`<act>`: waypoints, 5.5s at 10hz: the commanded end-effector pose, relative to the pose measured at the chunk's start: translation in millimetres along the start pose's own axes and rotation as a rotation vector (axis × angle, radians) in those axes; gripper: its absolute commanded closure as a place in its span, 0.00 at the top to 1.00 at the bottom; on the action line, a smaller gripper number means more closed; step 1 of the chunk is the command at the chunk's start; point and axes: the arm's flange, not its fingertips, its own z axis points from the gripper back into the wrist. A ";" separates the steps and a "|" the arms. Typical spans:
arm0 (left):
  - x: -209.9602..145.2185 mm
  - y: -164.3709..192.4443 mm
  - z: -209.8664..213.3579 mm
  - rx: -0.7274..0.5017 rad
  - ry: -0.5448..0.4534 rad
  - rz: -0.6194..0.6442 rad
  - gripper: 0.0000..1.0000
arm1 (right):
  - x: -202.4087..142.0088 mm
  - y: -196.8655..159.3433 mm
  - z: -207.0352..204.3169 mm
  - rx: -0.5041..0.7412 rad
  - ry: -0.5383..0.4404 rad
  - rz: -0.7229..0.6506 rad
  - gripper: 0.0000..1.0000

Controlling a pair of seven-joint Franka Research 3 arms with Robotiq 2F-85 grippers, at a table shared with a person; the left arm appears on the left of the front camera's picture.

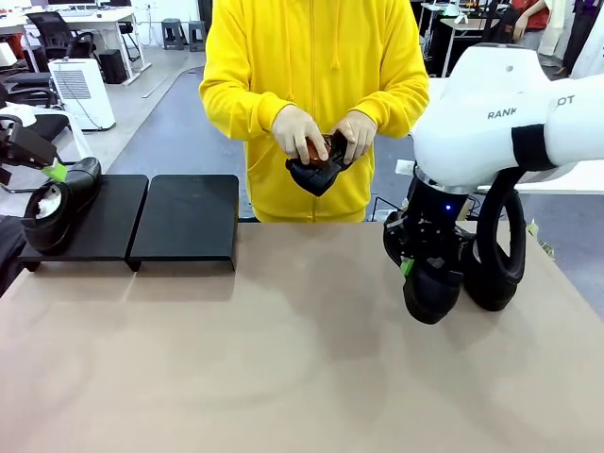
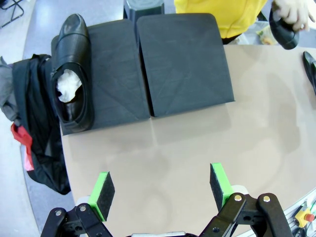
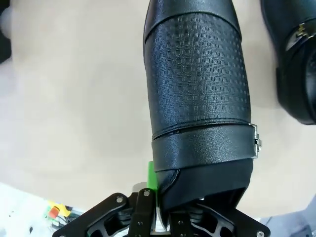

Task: Organize the shoes by placing them on the stand.
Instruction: Pick up one Shoe and place it in the middle of the table, then place the Shoe from the middle of the table onto the Shoes Stand.

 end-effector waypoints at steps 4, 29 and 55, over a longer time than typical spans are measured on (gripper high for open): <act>-1.7 0.6 -1.5 -0.015 -0.014 0.004 1.00 | -60.4 94.3 0.4 0.005 -0.030 -0.002 0.00; -1.7 0.6 -1.5 -0.015 -0.014 0.004 1.00 | -114.0 212.4 -76.5 0.096 0.081 0.067 1.00; -175.0 -333.1 -150.6 0.136 0.290 0.112 1.00 | -116.4 8.8 -13.1 0.032 0.024 -0.499 1.00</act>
